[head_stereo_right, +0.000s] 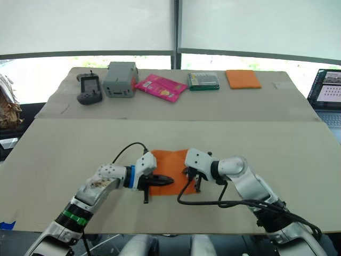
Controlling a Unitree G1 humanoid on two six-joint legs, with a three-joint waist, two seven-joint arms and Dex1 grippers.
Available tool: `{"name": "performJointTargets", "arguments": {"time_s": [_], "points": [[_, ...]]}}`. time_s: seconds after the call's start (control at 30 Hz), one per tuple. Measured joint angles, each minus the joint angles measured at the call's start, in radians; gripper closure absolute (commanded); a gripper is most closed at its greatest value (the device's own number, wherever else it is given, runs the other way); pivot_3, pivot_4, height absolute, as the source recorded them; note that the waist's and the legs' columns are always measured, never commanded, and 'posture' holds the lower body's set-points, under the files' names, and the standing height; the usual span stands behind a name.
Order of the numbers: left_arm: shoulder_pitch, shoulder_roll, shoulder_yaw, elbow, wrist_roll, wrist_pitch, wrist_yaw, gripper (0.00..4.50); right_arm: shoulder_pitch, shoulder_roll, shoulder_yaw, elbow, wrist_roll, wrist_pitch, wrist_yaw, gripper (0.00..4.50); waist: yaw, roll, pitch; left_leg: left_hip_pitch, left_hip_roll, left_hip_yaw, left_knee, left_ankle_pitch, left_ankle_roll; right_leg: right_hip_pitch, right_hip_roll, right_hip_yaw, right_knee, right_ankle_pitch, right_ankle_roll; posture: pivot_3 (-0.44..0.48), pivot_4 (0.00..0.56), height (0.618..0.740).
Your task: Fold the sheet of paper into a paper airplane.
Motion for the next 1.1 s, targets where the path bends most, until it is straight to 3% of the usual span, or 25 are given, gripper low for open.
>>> {"name": "performJointTargets", "arguments": {"time_s": [0.17,0.3,0.47,0.6,0.97,1.1], "points": [[0.003,-0.001,-0.006,-0.056,0.004,0.077,0.050,4.50,0.012,0.036,-0.059,0.001,0.048,0.052,-0.024,4.48,0.002,0.000,0.000,-0.001,0.000,0.000,0.000,0.000,0.000,-0.001,0.000,0.000,0.000,0.000,0.000,0.000,0.150,0.740],[0.004,-0.004,-0.027,-0.087,0.011,0.115,0.085,4.50,-0.001,0.068,-0.193,-0.018,0.142,0.118,-0.057,4.48,0.006,0.000,0.000,-0.001,-0.001,0.000,0.000,0.000,0.000,-0.001,-0.001,0.000,0.000,0.000,0.000,0.000,0.150,0.740],[0.004,-0.026,-0.035,-0.103,0.010,0.156,0.125,4.50,-0.004,0.091,-0.310,-0.044,0.219,0.255,-0.134,2.86,0.012,0.000,0.000,-0.001,-0.001,0.000,0.000,0.000,0.000,0.000,-0.001,0.001,0.000,0.000,0.000,0.000,0.150,0.740],[0.003,-0.031,-0.038,-0.113,0.010,0.174,0.141,4.50,-0.010,0.115,-0.328,-0.014,0.222,0.305,-0.202,1.53,0.010,0.000,0.000,0.000,-0.001,0.000,0.000,0.000,0.000,0.000,-0.001,0.001,0.000,0.000,0.000,0.000,0.150,0.740],[0.002,-0.033,-0.043,-0.123,0.009,0.186,0.153,4.50,-0.008,0.238,-0.344,0.094,0.278,0.356,-0.291,1.53,0.011,0.000,0.000,-0.001,-0.002,0.000,0.000,0.000,0.000,0.000,-0.002,0.001,0.000,0.000,0.000,0.000,0.150,0.740],[0.002,-0.032,-0.043,-0.123,0.009,0.186,0.153,4.50,-0.008,0.249,-0.370,0.103,0.298,0.356,-0.300,2.60,0.011,0.000,0.000,-0.001,-0.001,0.000,0.000,0.000,0.000,0.000,-0.001,0.001,0.000,0.000,0.000,0.000,0.150,0.740]]}}
